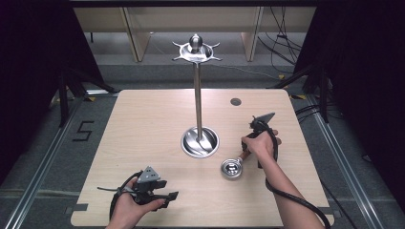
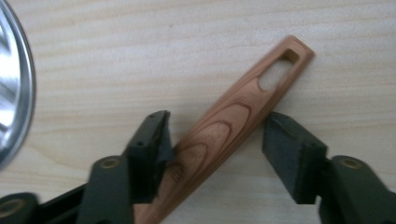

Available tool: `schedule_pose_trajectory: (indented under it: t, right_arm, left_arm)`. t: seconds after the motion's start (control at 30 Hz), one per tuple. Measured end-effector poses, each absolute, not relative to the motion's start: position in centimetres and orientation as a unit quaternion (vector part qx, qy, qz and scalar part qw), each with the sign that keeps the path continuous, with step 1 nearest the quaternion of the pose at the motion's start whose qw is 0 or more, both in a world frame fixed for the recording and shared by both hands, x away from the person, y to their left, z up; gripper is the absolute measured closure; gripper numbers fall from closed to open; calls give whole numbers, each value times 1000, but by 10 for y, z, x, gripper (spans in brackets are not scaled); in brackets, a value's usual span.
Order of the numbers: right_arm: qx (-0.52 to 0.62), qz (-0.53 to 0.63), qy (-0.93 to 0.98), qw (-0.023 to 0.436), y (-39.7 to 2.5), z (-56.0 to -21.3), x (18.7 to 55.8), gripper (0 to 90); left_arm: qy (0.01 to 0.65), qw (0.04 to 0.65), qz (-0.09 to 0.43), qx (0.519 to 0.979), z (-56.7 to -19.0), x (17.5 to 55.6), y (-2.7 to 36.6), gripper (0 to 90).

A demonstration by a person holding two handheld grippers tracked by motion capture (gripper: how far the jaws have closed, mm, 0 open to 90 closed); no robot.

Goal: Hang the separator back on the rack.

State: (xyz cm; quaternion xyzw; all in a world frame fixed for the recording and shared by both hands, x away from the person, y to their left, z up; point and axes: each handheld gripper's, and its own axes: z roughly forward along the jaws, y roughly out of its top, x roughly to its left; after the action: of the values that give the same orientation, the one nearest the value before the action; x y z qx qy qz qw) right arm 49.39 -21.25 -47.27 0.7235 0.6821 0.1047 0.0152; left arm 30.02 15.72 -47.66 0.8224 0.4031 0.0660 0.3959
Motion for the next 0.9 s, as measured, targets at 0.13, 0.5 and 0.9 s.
schedule_pose_trajectory:
  t: [0.13, 0.5, 0.9]
  right_arm:
    - [714, 114, 690, 19, -207, -472, 492, 609]
    - [660, 87, 744, 56, -207, -473, 490, 529]
    - [637, 81, 764, 59, -204, -473, 489, 644]
  left_arm:
    - [401, 396, 62, 824, -477, 300, 157, 369]
    - [402, 394, 62, 824, -478, 300, 157, 369]
    - [398, 393, 62, 827, -477, 300, 157, 369]
